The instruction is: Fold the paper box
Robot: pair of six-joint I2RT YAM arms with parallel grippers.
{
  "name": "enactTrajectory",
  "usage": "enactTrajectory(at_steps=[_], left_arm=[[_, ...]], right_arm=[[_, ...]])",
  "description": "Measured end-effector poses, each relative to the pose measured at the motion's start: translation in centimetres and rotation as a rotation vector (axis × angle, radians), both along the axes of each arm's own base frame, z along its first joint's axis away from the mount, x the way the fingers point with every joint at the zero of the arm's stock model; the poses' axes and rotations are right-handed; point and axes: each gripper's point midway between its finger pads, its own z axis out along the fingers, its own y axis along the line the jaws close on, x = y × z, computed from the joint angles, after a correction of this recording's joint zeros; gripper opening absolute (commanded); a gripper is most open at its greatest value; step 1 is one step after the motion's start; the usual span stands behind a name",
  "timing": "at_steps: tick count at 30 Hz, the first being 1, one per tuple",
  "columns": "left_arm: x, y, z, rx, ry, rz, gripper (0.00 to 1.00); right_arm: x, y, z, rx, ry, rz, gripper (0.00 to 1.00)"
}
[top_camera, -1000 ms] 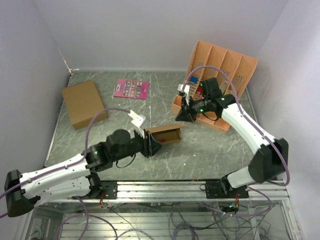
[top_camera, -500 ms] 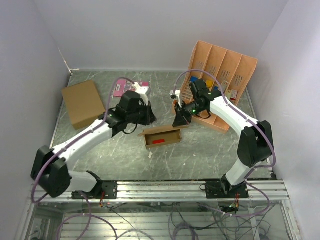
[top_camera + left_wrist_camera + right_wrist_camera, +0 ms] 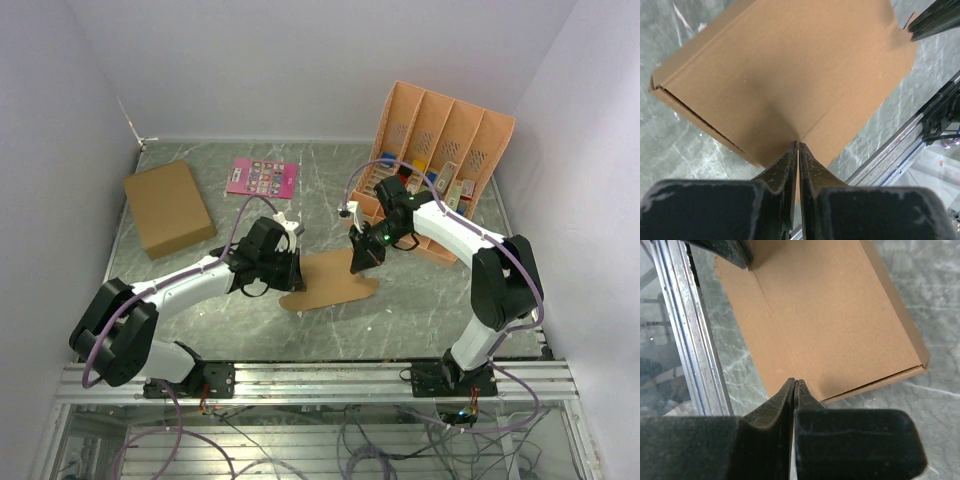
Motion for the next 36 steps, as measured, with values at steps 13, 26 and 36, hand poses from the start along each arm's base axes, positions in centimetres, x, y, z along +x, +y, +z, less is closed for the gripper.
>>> enactTrajectory(at_steps=[13,26,36], left_arm=[[-1.0,-0.1,-2.5,-0.011,0.070,-0.001,0.17],[-0.5,-0.4,0.2,-0.066,0.004,0.015,0.25],[0.1,-0.1,1.8,-0.137,-0.079,0.085,0.25]], right_arm=[[-1.1,-1.1,-4.2,-0.089,0.086,-0.003,0.01],[-1.1,-0.7,-3.9,-0.030,0.113,0.025,0.06],[-0.3,-0.1,-2.7,0.051,0.095,0.015,0.06]])
